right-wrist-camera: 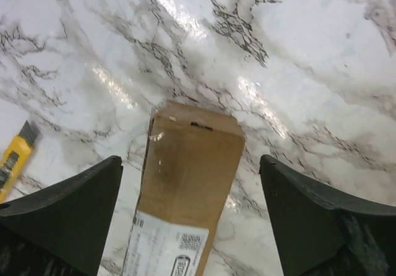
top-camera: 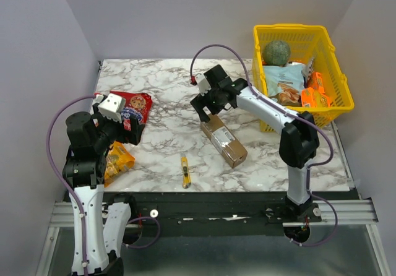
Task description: Unpack the express box
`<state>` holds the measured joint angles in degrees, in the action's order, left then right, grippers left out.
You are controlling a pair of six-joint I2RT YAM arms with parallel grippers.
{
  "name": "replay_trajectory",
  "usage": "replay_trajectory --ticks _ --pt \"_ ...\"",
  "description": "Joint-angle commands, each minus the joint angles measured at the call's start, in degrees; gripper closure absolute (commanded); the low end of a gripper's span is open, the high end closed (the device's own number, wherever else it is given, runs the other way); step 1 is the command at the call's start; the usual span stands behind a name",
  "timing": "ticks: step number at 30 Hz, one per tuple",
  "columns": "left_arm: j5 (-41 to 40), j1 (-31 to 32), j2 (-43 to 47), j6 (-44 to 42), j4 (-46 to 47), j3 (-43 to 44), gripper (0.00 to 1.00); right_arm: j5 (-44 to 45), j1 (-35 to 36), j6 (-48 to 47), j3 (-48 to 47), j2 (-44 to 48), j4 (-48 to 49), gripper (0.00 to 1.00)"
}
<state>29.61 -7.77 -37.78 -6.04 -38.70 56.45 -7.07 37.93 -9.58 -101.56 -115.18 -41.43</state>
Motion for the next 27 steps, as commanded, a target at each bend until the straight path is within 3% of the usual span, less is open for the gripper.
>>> replay_trajectory --ticks 1,5,8,10,11,12,19,27 --pt "1.3 -0.2 0.4 0.5 0.4 0.9 0.01 5.3 0.2 -4.2 9.8 14.7 -0.8 0.02" --pt "0.5 -0.2 0.3 -0.9 2.6 -0.4 0.01 1.3 -0.1 -7.4 24.1 28.8 -4.4 0.12" --pt "-0.2 -0.3 -0.2 -2.6 3.5 -0.5 0.01 -4.0 -0.1 -11.1 34.6 39.1 -8.0 0.34" --pt "-0.5 -0.2 -0.9 -4.2 3.7 -0.3 0.01 -3.6 -0.1 -13.6 40.1 44.6 -9.3 0.79" --pt "-0.8 -0.2 -1.2 -4.7 3.9 -0.1 0.01 -3.0 -0.1 -14.7 42.6 46.0 -9.4 0.95" --pt "-0.8 -0.2 -1.7 -5.5 4.0 0.0 0.01 -2.7 -0.1 -17.1 47.5 47.0 -9.1 0.99" --pt "-0.5 -0.2 -3.5 -4.8 6.4 -0.3 0.01 1.1 0.0 -25.0 59.8 49.4 0.5 0.99" --pt "-0.7 -0.6 -3.6 -4.9 5.0 0.2 0.01 -0.8 0.0 -25.7 54.2 42.1 10.0 0.99"
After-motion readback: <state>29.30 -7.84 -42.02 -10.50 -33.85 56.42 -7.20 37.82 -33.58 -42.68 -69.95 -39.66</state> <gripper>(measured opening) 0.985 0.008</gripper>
